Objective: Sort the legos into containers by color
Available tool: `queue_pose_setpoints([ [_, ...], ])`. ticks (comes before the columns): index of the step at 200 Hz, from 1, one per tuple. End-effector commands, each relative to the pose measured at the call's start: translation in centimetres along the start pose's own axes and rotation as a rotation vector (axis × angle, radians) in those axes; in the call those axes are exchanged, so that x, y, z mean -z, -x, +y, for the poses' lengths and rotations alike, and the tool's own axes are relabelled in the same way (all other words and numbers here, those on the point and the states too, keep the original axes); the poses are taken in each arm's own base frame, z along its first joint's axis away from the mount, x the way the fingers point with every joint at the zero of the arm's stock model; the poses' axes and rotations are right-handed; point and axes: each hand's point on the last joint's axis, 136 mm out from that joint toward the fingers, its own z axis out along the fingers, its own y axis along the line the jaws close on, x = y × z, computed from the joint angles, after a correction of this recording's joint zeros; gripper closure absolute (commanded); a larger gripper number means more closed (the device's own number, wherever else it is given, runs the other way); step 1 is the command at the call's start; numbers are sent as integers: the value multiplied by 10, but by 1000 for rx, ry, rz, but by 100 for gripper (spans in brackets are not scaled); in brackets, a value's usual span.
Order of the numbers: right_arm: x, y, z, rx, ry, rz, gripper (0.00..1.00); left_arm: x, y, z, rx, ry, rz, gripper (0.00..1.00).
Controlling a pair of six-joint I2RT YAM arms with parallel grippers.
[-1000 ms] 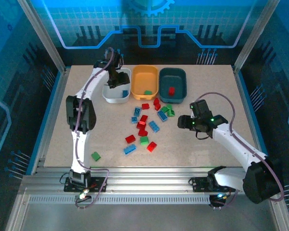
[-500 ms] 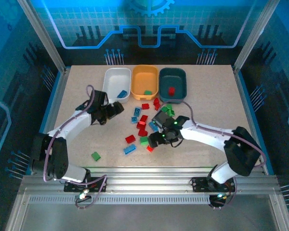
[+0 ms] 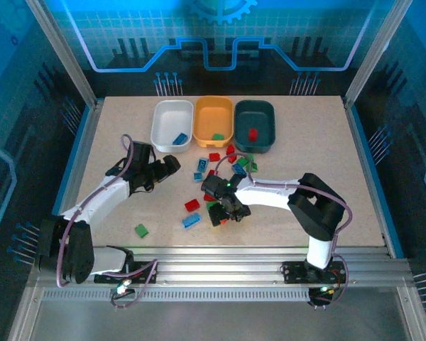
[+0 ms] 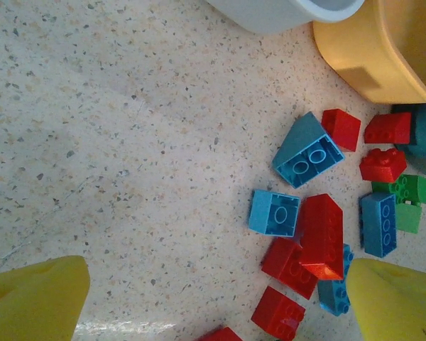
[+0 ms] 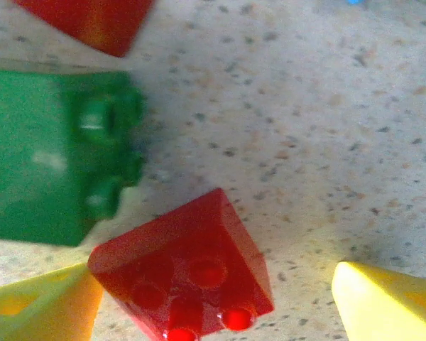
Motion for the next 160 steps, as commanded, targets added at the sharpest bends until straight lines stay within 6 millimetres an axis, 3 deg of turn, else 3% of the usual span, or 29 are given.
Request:
queue_pose_setpoints([
  [1,1,-7,-35,-45,-123,18,16,6,2,-7,-12,-44,-9,5],
  [50,17,-10,-82,-97,-129,-9,18,2,2,-13,-1,-74,-2,5],
  [81,22,-3,-96,-108,-144,-25,18,-1,0,-17,4,-89,10,4],
  [110,24,2,-79,-158,-32,-36,16,-1,-2,-21,-5,-94,19,3],
  [142,22,13,-58,-337,93,-65,14,-2,-3,-26,-15,-101,21,2],
  [160,19,18,-68,-433,40,-102,14,-2,-3,-29,-22,-102,25,1],
])
